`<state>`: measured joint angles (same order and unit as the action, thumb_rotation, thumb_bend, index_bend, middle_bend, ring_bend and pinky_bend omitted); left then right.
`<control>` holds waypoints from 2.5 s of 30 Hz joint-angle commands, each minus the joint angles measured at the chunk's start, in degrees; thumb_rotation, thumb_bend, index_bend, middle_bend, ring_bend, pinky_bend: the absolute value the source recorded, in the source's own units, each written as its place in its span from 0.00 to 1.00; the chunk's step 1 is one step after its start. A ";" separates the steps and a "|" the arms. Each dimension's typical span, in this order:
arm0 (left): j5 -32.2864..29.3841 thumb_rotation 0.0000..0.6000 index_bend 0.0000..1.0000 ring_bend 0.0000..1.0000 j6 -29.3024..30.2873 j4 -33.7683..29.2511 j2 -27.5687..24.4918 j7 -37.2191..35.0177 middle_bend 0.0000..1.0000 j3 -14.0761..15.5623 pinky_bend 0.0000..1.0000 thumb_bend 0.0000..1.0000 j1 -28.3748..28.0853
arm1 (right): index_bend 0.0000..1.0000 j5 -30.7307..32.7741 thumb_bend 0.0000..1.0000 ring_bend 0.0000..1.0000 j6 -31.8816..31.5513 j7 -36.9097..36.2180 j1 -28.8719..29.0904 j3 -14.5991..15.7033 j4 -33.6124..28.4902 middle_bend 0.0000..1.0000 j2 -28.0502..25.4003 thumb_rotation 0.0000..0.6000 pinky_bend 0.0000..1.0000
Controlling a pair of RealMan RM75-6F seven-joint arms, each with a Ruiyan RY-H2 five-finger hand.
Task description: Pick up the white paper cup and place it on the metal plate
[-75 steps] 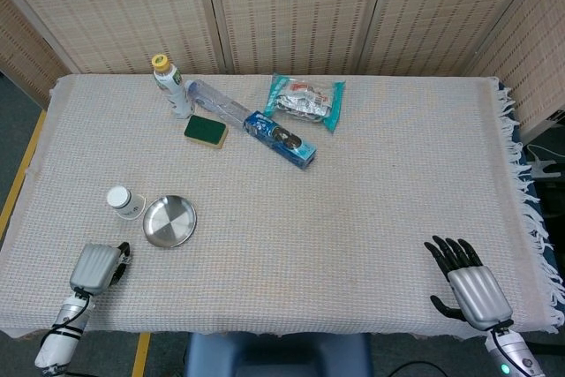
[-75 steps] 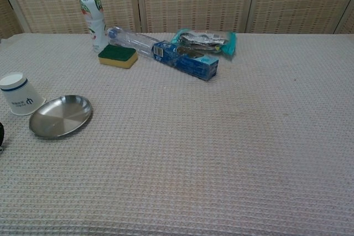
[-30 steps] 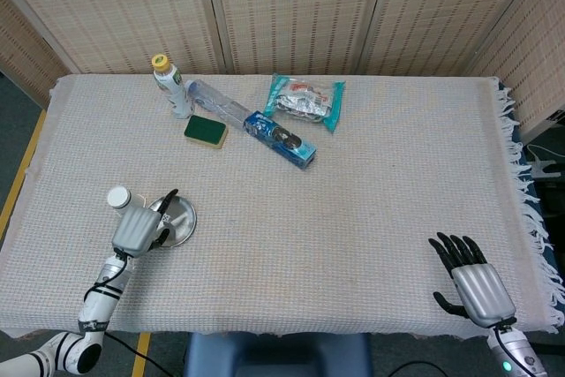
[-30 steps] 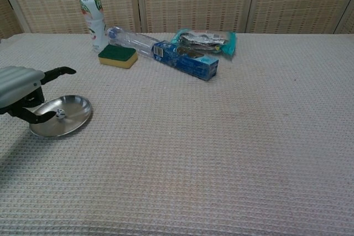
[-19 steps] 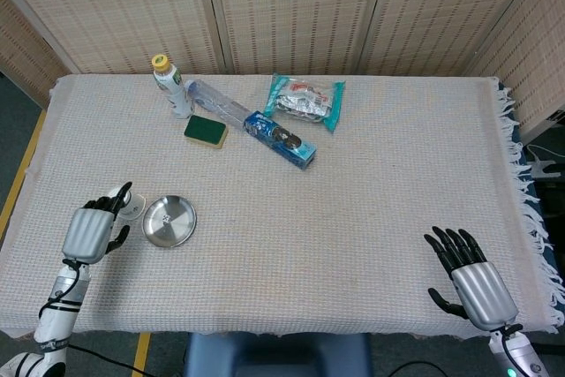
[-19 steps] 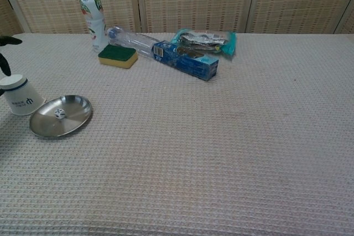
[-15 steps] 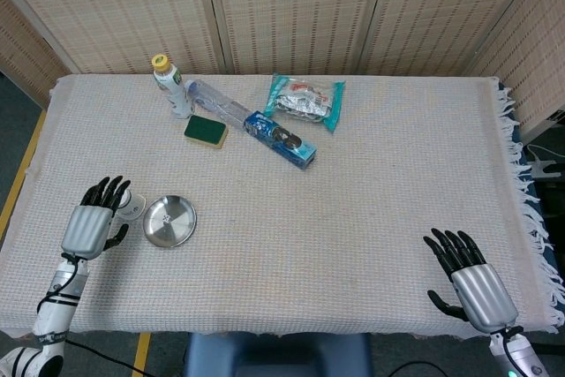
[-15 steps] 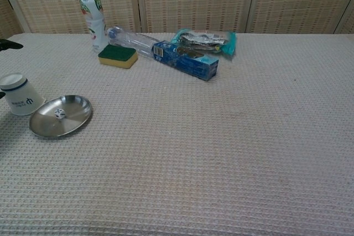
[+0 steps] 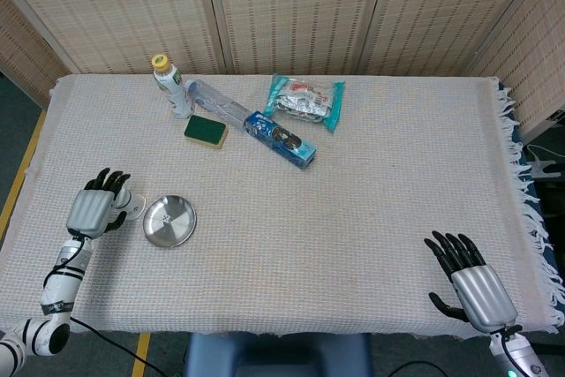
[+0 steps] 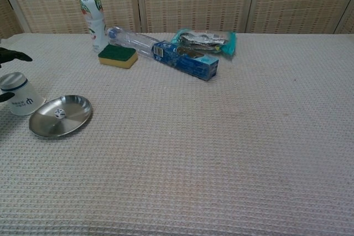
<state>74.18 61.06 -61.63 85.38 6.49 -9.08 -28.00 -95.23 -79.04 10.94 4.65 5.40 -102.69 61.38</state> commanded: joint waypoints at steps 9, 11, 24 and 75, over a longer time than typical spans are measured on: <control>0.67 1.00 0.33 0.21 1.20 4.63 2.19 0.48 0.29 0.59 0.38 0.35 -0.31 | 0.00 0.03 0.19 0.00 0.30 0.19 0.03 0.09 -0.46 0.00 -0.24 0.89 0.00; 0.76 1.00 0.35 0.23 1.62 5.13 2.60 0.70 0.32 0.59 0.42 0.35 -0.33 | 0.00 0.17 0.19 0.00 0.47 0.26 0.05 0.09 -0.48 0.00 -0.27 0.89 0.00; 3.57 1.00 0.42 0.39 7.35 2.16 1.51 -0.10 0.45 1.13 0.60 0.36 1.00 | 0.00 0.58 0.19 0.00 0.96 0.60 0.16 -0.05 -0.67 0.00 -0.20 0.89 0.00; 5.61 1.00 0.45 0.48 5.59 -17.48 -2.63 10.43 0.60 4.14 0.63 0.38 -0.32 | 0.00 -1.20 0.19 0.00 0.13 -0.75 -0.29 0.40 -1.03 0.00 -1.11 0.89 0.00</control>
<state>79.51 66.83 -78.73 83.08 17.29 -5.01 -28.19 -96.42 -78.91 10.19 4.36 5.79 -103.71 60.27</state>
